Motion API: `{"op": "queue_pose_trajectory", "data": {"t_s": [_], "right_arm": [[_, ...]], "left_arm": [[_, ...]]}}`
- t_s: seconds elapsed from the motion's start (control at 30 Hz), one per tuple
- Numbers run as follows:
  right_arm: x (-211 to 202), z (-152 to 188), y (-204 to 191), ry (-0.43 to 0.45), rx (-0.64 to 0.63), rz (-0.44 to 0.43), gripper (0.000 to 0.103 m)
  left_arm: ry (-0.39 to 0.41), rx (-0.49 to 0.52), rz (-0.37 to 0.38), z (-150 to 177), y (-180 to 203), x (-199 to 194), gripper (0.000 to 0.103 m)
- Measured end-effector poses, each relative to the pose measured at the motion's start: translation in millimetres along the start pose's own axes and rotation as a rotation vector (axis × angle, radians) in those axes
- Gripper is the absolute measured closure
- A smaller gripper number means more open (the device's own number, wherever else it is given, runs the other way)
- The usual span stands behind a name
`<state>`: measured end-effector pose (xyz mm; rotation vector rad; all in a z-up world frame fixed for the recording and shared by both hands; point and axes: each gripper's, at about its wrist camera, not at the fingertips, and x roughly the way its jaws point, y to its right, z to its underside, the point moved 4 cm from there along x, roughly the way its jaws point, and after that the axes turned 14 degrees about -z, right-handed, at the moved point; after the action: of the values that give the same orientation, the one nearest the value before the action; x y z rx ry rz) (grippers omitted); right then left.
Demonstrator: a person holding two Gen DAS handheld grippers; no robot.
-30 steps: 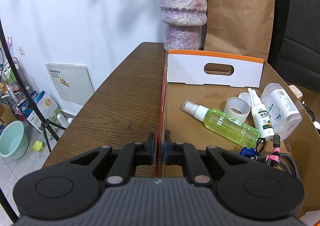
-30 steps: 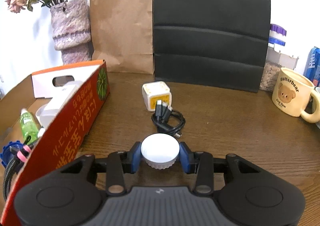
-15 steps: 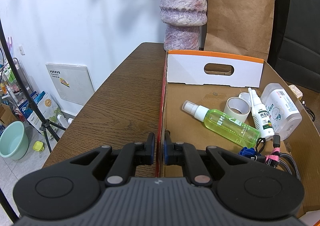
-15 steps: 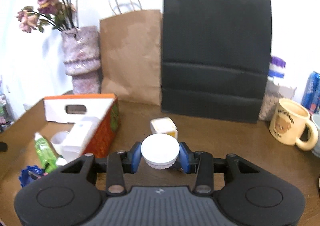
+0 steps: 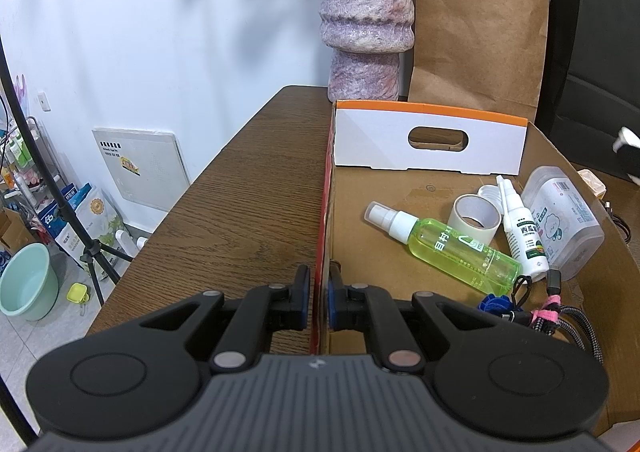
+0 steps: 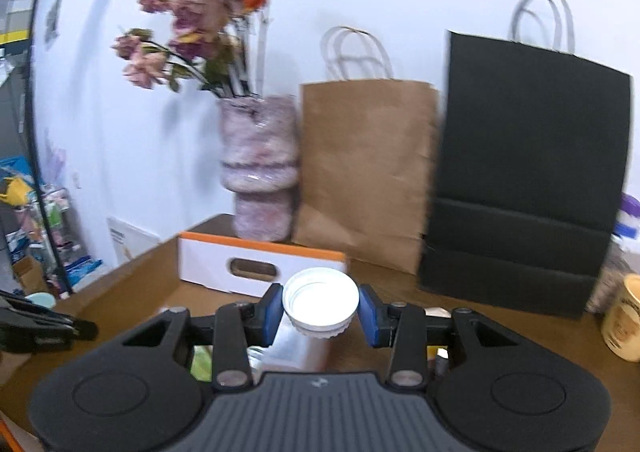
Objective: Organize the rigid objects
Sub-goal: 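Carry the white round lid into the box and release it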
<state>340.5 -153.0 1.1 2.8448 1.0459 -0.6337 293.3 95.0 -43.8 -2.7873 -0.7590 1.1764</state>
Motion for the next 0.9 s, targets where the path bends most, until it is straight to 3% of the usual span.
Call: {"op": "queue_pose_trajectory", "data": {"t_s": [0.2,0.47,0.9], "right_arm": [[12.5,-13.6,-27.6,0.014,-0.033,-0.062,0.064],[35.1,-15.1,-53.7,-0.03,-0.062,-0.121,0.064],[48.9,-3.5,-62.2,-0.09,-0.065,-0.141,0.064]], "left_arm": [[0.0,0.0,0.0,0.3,0.4,-0.2,0.093],[0.008,0.005,-0.005,-1.1,0.5,-1.3,0.093],[0.012,0.006,-0.006,-0.1,1.5,-2.0,0.093]]}}
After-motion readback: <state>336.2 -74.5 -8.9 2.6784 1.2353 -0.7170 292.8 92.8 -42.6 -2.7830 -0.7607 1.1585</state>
